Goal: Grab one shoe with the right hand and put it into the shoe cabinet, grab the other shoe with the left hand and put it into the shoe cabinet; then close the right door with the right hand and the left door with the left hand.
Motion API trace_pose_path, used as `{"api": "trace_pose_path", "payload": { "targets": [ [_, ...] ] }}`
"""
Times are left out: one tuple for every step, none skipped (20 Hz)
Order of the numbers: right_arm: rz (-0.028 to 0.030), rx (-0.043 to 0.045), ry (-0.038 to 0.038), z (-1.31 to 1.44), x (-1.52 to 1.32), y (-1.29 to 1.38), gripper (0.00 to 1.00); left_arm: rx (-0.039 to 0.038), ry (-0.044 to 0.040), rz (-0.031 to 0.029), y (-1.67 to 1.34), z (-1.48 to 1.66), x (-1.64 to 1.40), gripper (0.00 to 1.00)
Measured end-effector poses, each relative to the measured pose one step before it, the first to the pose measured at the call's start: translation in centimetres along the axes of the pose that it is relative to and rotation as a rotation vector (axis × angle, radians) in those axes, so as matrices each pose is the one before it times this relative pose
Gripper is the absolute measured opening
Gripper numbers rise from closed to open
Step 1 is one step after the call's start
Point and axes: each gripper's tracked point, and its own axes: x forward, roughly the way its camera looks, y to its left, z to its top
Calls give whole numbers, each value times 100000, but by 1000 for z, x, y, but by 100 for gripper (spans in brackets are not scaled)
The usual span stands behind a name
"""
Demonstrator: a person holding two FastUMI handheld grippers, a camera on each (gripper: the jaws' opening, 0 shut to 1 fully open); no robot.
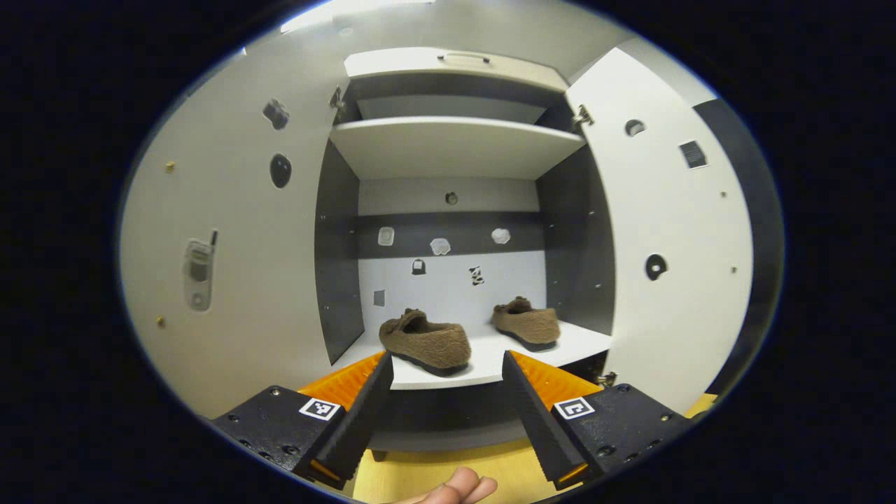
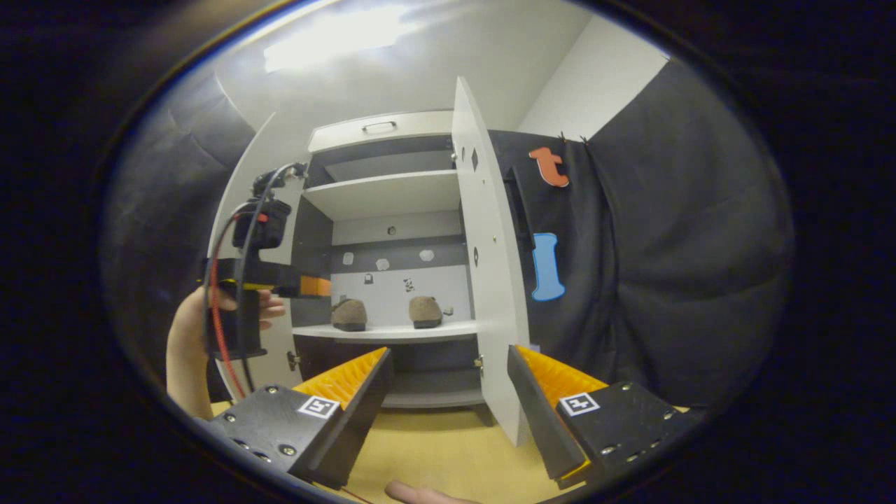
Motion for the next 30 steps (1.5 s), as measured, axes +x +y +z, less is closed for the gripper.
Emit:
{"api": "trace_pose_path", "payload": {
  "targets": [
    [-2634,-1735,-1443,931,297,-891,98,-1675,493,-1917,-728,-327,-1502,94],
    [-290,-1204,-422,596,46,-134,98,-377,-1183,-1670,-532,-43,-1217,95],
    [717,-447,498,331,-166,227,98,273,-166,-2195,-522,17,-1082,94],
    [1397,-218,977,315,-203,64,98,-862,-836,-1960,-221,-101,-864,95],
    [1655,-741,985,227,-80,4,98,-1506,-285,-785,55,-200,-593,96],
    [625,-2058,1158,237,-138,-422,98,-753,-828,319,563,-205,-562,98],
    [-421,-2582,443,346,40,-974,98,-524,657,1521,640,12,45,100],
    [-1211,-2306,559,484,44,-1223,98,345,-1207,1985,857,-23,-149,98],
    [-1254,-1939,193,607,209,-1366,98,348,-1760,1179,733,610,245,99],
    [-1002,-1968,416,737,361,-1609,97,-914,470,1555,745,-108,-148,98],
    [-903,-689,1000,373,480,-1534,98,-1233,781,-297,188,-141,-123,97],
    [-685,394,1595,281,613,-1395,98,-1478,-291,-668,224,246,-93,98],
    [-942,1514,2208,315,813,-1760,98,-1182,-503,-22,385,323,-56,98],
    [574,335,1129,406,615,-1043,99,-1439,-907,82,310,360,-158,97],
    [-58,314,626,601,824,-1285,98,-1264,-272,-158,118,179,-234,97],
    [726,-1156,198,511,929,-1162,98,-212,-885,-1218,-195,339,-379,94],
    [1019,-1732,-92,529,1021,-1107,98,330,-805,-1948,-298,334,-354,97],
    [-537,-2463,1223,92,1123,-1494,98,1184,-292,-3316,-524,218,-539,96],
    [-80,-438,1799,-105,1298,-1764,98,895,-436,-3912,-624,259,-544,94],
    [-397,153,2089,-83,1067,-1225,99,-135,-1110,-2395,-248,448,-517,94],
    [-563,501,1605,-59,1501,-1388,98,-388,-1136,-357,267,329,-519,96],
    [-1164,1136,942,34,1261,-1341,98,-313,-1224,739,311,420,-555,94],
    [-2195,1844,1345,7,1251,-1478,98,-13,-1435,521,308,476,-477,99],
    [-2502,2815,1969,-130,1286,-1455,98,-60,-1454,142,106,393,-409,96],
    [-1084,2074,1916,-248,1088,-630,99,58,-707,3,154,244,-398,96],
    [-1680,2533,1879,63,1185,-639,98,-534,-443,4,135,164,-427,96],
    [40,1962,1816,-21,891,-121,99,-1009,-683,-42,34,271,-339,96],
    [424,1736,-209,393,671,428,99,-510,-1006,-446,98,300,-365,96],
    [952,327,-594,301,599,830,99,-7,-986,-611,-13,238,-225,96],
    [2377,-389,-949,496,399,1230,99,233,-473,-283,-60,120,-222,96]
  ]
}}
